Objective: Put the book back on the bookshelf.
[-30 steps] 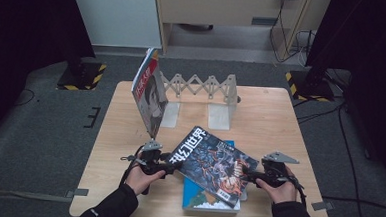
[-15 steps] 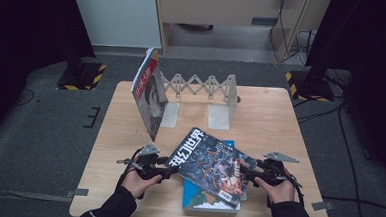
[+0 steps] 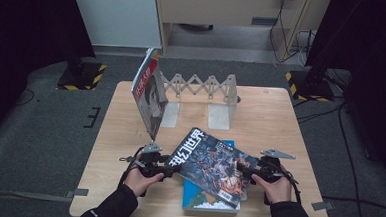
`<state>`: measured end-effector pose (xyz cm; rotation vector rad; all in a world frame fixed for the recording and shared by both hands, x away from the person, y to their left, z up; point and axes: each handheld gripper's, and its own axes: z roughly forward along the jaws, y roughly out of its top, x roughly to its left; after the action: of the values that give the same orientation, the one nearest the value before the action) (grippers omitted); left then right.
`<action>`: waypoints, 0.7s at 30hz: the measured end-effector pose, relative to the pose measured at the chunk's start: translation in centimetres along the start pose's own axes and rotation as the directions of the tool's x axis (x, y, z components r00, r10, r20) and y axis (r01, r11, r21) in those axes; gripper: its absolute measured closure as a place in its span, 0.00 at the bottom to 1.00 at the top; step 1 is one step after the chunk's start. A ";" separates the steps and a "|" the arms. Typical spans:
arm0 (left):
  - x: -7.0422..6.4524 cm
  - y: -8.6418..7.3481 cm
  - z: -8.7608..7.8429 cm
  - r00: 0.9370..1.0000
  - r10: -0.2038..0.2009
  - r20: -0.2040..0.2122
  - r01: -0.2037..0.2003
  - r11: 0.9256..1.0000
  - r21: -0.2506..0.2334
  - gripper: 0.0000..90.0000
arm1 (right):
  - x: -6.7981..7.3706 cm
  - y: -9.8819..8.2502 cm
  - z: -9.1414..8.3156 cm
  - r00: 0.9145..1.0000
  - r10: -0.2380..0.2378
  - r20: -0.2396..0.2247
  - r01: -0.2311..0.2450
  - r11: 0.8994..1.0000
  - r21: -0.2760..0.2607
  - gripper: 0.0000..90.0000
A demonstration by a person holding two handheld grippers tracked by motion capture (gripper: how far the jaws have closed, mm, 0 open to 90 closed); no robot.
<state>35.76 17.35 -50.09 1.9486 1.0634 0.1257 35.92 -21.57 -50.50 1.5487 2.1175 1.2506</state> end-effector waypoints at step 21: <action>-0.5 -0.2 -0.5 0.999 0.020 -0.033 -0.020 1.000 -0.005 0.37 | -0.3 -1.2 -1.0 0.997 0.075 0.005 -0.074 0.997 -0.013 0.21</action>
<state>35.04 17.36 -49.80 1.9582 1.0640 0.1718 34.62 -22.39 -50.89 1.6377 2.0619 1.2796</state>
